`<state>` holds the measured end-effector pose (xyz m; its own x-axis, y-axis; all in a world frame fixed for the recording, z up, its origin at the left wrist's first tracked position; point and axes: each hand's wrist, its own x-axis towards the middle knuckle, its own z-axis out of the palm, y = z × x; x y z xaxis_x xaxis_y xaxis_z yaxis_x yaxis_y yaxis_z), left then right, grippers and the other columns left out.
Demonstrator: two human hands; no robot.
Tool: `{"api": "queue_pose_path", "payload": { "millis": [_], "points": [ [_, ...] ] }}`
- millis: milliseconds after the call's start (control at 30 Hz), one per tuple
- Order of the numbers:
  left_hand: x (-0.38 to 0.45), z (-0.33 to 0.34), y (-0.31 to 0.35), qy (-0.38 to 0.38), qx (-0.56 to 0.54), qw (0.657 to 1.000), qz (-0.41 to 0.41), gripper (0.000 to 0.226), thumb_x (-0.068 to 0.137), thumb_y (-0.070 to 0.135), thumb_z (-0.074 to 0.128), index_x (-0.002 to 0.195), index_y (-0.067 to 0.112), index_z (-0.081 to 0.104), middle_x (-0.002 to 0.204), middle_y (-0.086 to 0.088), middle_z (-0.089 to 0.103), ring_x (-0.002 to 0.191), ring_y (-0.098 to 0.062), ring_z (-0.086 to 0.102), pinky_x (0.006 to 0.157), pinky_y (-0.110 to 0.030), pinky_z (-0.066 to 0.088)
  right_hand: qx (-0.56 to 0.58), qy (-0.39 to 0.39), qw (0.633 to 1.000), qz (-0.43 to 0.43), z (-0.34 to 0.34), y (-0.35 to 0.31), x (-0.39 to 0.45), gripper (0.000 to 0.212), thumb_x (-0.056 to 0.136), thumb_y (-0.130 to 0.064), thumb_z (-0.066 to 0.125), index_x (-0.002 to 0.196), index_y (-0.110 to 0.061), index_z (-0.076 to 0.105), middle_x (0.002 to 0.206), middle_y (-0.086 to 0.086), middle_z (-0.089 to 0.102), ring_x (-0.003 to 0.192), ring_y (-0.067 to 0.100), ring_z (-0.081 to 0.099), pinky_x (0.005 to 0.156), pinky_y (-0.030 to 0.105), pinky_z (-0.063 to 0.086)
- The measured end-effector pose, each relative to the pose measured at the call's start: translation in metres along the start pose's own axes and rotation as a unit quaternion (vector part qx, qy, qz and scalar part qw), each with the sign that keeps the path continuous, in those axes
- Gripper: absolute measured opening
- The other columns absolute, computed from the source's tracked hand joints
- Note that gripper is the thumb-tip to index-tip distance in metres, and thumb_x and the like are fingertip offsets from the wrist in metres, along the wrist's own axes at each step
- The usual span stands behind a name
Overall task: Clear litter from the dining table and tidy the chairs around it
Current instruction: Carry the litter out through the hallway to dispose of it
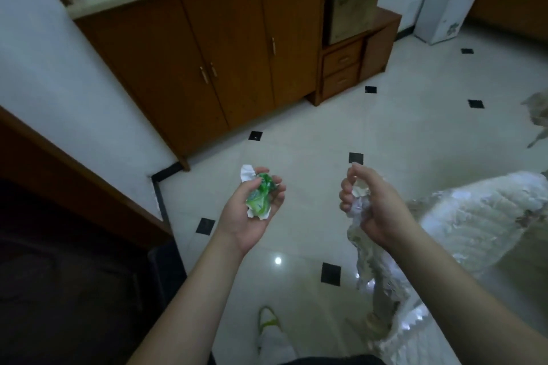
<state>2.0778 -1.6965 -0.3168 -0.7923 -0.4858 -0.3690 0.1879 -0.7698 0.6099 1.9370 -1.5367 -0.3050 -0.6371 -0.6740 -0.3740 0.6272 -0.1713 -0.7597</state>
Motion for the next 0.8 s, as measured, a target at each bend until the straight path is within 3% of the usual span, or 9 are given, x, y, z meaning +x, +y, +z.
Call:
{"api": "queue_pose_path", "payload": {
  "millis": [333,567,800],
  "points": [
    [0.081,-0.028,0.120,-0.055,0.003,0.998,0.015,0.018,0.082,0.010,0.054,0.100,0.011,0.059,0.090,-0.014,0.063,0.089,-0.027,0.064,0.082,-0.033,0.055,-0.049,0.006,0.999,0.004,0.109,0.008,0.115,0.010,0.093,-0.021,0.056,0.088,-0.012,0.053,0.062,0.002,0.050,0.049,0.016,0.045,0.047,0.025,0.039],
    [0.178,0.012,0.138,-0.079,0.035,0.996,-0.019,0.014,0.090,0.004,0.047,0.098,0.011,0.057,0.088,-0.013,0.061,0.085,-0.026,0.063,0.081,-0.031,0.054,-0.022,0.087,0.996,-0.029,0.091,-0.023,0.185,0.003,0.090,-0.015,0.056,0.089,-0.014,0.054,0.063,0.002,0.048,0.047,0.017,0.042,0.046,0.026,0.038],
    [0.276,0.086,0.137,-0.115,0.115,0.986,-0.046,0.018,0.092,0.006,0.046,0.098,0.012,0.061,0.087,-0.013,0.062,0.082,-0.025,0.064,0.076,-0.030,0.051,0.033,0.155,0.985,-0.066,0.063,-0.094,0.269,0.010,0.092,-0.016,0.054,0.082,-0.014,0.053,0.058,-0.001,0.047,0.042,0.015,0.040,0.044,0.022,0.036]
  ]
}}
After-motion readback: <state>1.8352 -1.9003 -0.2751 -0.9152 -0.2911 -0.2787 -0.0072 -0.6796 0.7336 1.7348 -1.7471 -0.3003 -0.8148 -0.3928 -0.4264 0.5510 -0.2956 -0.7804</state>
